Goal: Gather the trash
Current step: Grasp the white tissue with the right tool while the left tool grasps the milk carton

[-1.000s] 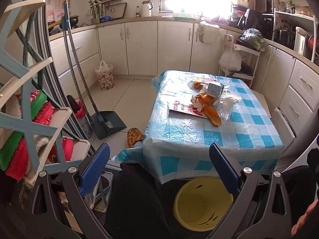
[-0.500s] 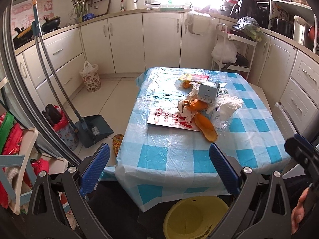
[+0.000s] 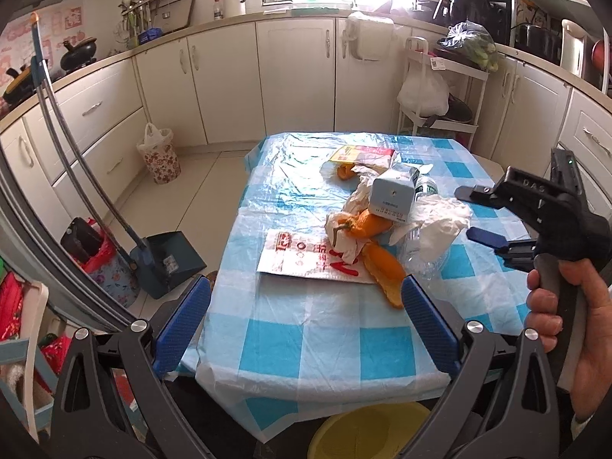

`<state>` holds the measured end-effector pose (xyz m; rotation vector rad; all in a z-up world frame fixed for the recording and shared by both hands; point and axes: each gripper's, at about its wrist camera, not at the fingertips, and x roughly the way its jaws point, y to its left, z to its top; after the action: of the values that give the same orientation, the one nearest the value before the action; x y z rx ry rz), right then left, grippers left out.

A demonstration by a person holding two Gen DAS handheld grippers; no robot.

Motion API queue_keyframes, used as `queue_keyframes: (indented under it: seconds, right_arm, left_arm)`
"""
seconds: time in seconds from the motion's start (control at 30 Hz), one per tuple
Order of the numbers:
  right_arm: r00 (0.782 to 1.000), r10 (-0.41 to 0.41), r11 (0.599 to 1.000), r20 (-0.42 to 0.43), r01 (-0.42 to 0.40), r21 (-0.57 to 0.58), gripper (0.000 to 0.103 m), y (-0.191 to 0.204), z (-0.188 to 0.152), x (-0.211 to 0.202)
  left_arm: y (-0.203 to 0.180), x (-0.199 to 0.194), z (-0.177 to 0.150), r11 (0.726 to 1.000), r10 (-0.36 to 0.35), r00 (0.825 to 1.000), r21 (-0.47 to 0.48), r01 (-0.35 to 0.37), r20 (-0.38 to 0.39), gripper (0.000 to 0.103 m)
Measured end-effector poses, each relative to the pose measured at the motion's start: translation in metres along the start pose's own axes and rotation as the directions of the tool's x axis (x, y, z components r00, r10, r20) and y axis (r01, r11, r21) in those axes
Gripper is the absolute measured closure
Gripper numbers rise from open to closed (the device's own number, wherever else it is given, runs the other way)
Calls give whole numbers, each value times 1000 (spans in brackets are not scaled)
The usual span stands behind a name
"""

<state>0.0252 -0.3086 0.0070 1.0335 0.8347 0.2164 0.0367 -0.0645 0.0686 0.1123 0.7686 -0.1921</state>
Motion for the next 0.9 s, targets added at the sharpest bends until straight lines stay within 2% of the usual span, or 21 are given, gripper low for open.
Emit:
queue_keyframes:
  seconds: [0.03, 0.1, 0.17, 0.3, 0.43, 0.53, 0.6, 0.67, 0.73, 0.83, 0.9]
  right_arm:
    - [1000, 31, 999, -8, -31, 19, 52, -3, 1, 2]
    - [996, 86, 995, -22, -85, 46, 86, -9, 1, 4]
    - [993, 112, 992, -24, -110, 61, 96, -12, 0, 3]
    - [992, 126, 992, 19, -126, -9, 97, -3, 5, -16]
    - [986, 115, 991, 123, -105, -87, 97, 0, 18, -49]
    - [978, 121, 991, 173, -107, -85, 97, -8, 26, -66]
    - [974, 123, 992, 189, -113, -64, 97, -15, 30, -72]
    - [973, 129, 992, 193, -123, -41, 97, -21, 33, -74]
    - [971, 136, 991, 195, -133, -29, 97, -26, 33, -75]
    - [967, 152, 988, 203, -146, -43, 97, -19, 38, -78]
    - [965, 161, 986, 209, -149, -69, 97, -10, 37, -80]
  left_arm:
    - [-4, 5, 8, 1000, -8, 1000, 7, 8, 2, 6]
    - [-16, 16, 24, 999, -15, 1000, 31, 14, 13, 6]
    - [-31, 30, 43, 998, -10, 1000, 65, 9, 29, 6]
    - [-62, 69, 77, 991, -8, 1000, 132, 7, 11, 6]
    - [-88, 107, 100, 986, -26, 999, 165, 32, -42, 6]
    - [-110, 130, 106, 970, 22, 997, 241, -2, -79, 8]
    - [-123, 147, 107, 954, 62, 991, 297, -25, -115, 24]
    - [-128, 164, 106, 951, 69, 982, 309, -12, -175, 55]
    - [-128, 173, 105, 952, 61, 977, 306, 5, -206, 69]
    - [-120, 166, 103, 963, 26, 980, 267, 28, -198, 70]
    - [-110, 150, 104, 975, -4, 986, 219, 40, -165, 70]
